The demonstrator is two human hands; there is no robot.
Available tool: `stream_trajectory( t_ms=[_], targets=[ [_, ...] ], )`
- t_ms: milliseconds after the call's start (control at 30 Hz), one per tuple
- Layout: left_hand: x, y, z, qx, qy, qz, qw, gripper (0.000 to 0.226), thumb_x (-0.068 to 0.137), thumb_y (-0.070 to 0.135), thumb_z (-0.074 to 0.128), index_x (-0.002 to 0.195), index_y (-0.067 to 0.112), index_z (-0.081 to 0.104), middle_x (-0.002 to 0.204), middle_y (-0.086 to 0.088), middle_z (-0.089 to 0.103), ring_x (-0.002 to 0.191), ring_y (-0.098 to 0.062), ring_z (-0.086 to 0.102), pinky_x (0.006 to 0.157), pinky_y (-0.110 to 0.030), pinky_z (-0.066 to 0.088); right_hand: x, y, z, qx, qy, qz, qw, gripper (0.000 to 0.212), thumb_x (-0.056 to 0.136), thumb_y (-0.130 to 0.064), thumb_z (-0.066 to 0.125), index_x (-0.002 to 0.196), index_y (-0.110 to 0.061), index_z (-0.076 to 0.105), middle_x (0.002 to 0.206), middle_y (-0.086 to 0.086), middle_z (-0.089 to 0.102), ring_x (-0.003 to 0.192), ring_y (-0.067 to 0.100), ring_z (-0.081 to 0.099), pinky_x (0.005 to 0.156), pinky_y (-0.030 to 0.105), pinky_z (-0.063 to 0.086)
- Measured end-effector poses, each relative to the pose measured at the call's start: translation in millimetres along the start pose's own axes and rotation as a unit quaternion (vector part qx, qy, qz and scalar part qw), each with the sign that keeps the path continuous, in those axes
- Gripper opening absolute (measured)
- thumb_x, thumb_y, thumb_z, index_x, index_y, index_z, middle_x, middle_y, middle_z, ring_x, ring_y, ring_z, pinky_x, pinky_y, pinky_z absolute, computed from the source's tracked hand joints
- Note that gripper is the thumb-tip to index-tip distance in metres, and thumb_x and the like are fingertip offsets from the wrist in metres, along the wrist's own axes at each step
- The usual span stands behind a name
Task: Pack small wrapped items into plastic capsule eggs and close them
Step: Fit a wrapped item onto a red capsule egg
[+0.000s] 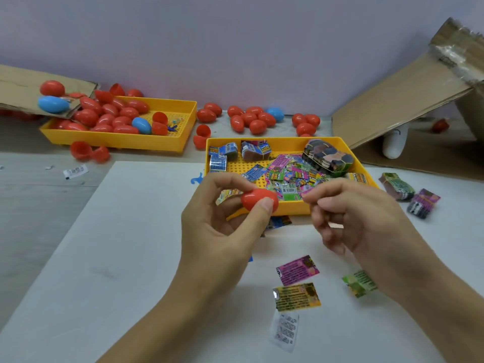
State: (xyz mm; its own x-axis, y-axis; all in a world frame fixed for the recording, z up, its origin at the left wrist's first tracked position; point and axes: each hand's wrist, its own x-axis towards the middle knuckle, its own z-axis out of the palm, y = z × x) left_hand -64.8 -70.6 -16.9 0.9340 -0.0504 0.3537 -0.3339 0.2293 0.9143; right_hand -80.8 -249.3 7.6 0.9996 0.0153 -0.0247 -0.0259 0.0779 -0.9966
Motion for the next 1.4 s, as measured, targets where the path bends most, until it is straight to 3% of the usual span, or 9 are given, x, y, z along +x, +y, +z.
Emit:
stream_trajectory(
  t_ms=[67,133,300,467,567,733,933,1167,1400],
  targets=[
    [-0.7,0.8,0.3,0.003,-0.007,0.009,1.0,0.019,0.081,0.006,0.068,0.095,0.006,0.055,0.086,0.001,0.068,0.084,-0.023,0.074,0.07,-0.029,0.061,-2.3,2.5,-6.8,-0.269,0.003,-0.053,0.962,0.017,0.085,-0.018,0.063,0.075,-0.025,0.074,0.066,-0.005,0.065,0.054,0.009,0.055,0.046,0.014,0.04],
    [-1.3,0.3,-1.4,0.01,-0.003,0.009,1.0,0.017,0.083,0.005,0.065,0.097,0.007,0.055,0.089,-0.001,0.066,0.084,-0.024,0.073,0.072,-0.034,0.062,-6.8,0.6,-12.6,-0.42,-0.041,-0.08,0.903,0.011,0.078,-0.027,0.067,0.079,-0.035,0.074,0.075,-0.014,0.067,0.067,0.01,0.06,0.053,0.012,0.042],
    [2.6,-2.1,-4.0,0.022,-0.014,0.007,1.0,0.024,0.085,-0.003,0.043,0.09,0.001,0.066,0.097,-0.012,0.064,0.081,-0.026,0.069,0.064,-0.032,0.059,-9.3,-5.7,-6.1,-0.237,-0.042,-0.104,0.965,0.003,0.081,-0.029,0.074,0.08,-0.032,0.075,0.071,-0.005,0.068,0.062,0.005,0.058,0.05,0.016,0.043],
    [3.0,-5.7,-6.7,0.017,-0.032,-0.003,0.999,0.027,0.084,0.0,0.04,0.083,0.003,0.067,0.09,-0.01,0.063,0.07,-0.025,0.066,0.065,-0.035,0.057,-14.2,-8.5,-20.8,-0.479,-0.107,-0.056,0.87,0.021,0.075,-0.056,0.075,0.092,-0.046,0.069,0.099,-0.019,0.058,0.09,0.009,0.054,0.067,0.013,0.041],
    [4.1,-6.8,-8.3,0.004,-0.023,-0.027,0.999,0.025,0.08,0.004,0.041,0.084,0.004,0.066,0.085,-0.013,0.063,0.065,-0.026,0.065,0.066,-0.034,0.056,-14.5,-5.1,-20.5,-0.515,-0.142,-0.001,0.845,0.026,0.072,-0.055,0.074,0.091,-0.041,0.063,0.106,-0.025,0.049,0.096,0.002,0.048,0.076,0.013,0.039],
    [2.8,-6.4,-7.0,0.022,-0.054,-0.01,0.998,0.022,0.073,0.021,0.05,0.08,0.005,0.064,0.084,-0.011,0.06,0.066,-0.025,0.059,0.062,-0.032,0.052,-13.0,-1.0,-13.1,-0.509,-0.138,0.004,0.85,0.012,0.08,-0.039,0.075,0.078,-0.034,0.065,0.098,-0.029,0.052,0.094,-0.004,0.047,0.077,0.011,0.037],
    [1.6,-4.8,-5.3,0.051,-0.061,0.006,0.997,0.025,0.072,0.024,0.053,0.076,0.002,0.063,0.078,-0.006,0.059,0.059,-0.022,0.055,0.056,-0.031,0.049,-13.2,1.5,-13.0,-0.522,-0.127,-0.003,0.844,0.023,0.083,-0.051,0.067,0.101,-0.046,0.054,0.108,-0.03,0.039,0.1,-0.006,0.044,0.084,0.014,0.04],
    [2.2,-4.9,-5.2,0.059,-0.056,0.008,0.997,0.026,0.073,0.026,0.055,0.076,0.002,0.063,0.079,-0.01,0.059,0.062,-0.024,0.057,0.055,-0.033,0.051,-10.2,8.3,-7.3,-0.518,-0.094,-0.038,0.849,0.011,0.088,-0.039,0.066,0.081,-0.035,0.059,0.101,-0.026,0.044,0.095,-0.002,0.046,0.075,0.019,0.04],
    [0.4,-3.3,-2.6,0.161,-0.05,0.025,0.985,0.019,0.081,0.041,0.064,0.082,0.022,0.066,0.083,0.006,0.062,0.074,-0.017,0.061,0.064,-0.028,0.051,-14.5,2.3,3.4,-0.258,-0.033,-0.107,0.96,0.014,0.089,-0.017,0.072,0.084,-0.029,0.067,0.086,-0.005,0.071,0.08,0.016,0.068,0.063,0.031,0.053]
  ],
)
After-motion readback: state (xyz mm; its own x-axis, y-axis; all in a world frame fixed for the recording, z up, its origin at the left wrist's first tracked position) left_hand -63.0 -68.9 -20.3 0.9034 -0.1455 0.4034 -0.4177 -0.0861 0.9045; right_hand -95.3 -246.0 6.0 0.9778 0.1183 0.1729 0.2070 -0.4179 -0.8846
